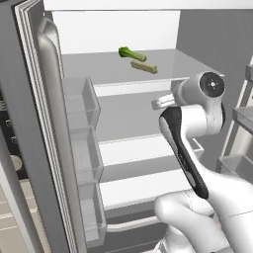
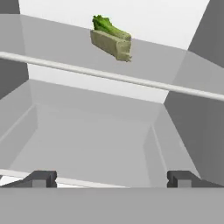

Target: Retrieve the butter from the fridge and place it on a plate on the dining table. Then retrieve the butter knife by the fridge and place it near the plate.

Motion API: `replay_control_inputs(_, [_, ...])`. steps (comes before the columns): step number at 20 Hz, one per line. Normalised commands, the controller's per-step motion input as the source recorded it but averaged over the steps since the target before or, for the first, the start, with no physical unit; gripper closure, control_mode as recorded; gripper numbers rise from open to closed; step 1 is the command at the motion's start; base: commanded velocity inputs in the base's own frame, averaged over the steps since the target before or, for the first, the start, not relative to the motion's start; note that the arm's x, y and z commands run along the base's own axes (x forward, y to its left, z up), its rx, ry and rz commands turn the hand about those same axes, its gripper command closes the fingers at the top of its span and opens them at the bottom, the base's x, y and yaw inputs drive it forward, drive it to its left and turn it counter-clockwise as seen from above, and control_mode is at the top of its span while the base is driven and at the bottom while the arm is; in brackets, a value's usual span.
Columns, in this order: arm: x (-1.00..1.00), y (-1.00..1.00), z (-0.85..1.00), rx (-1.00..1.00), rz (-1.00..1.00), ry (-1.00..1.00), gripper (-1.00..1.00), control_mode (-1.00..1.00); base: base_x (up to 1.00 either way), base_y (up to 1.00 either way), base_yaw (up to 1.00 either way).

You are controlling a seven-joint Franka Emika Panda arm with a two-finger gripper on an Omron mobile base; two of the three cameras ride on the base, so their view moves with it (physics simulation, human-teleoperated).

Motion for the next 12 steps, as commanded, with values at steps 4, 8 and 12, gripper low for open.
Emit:
replay_control_inputs(4, [0.01, 0.0, 0.61, 0.03, 0.0, 0.01, -1.0, -1.0, 0.0, 0.0, 0.0])
replay_control_inputs(8, [0.3, 0.0, 0.13, 0.11, 0.0, 0.0, -1.0, -1.0, 0.0, 0.0, 0.0])
replay_control_inputs(12, [0.32, 0.0, 0.03, 0.06, 0.0, -0.01, -1.0, -1.0, 0.0, 0.0, 0.0])
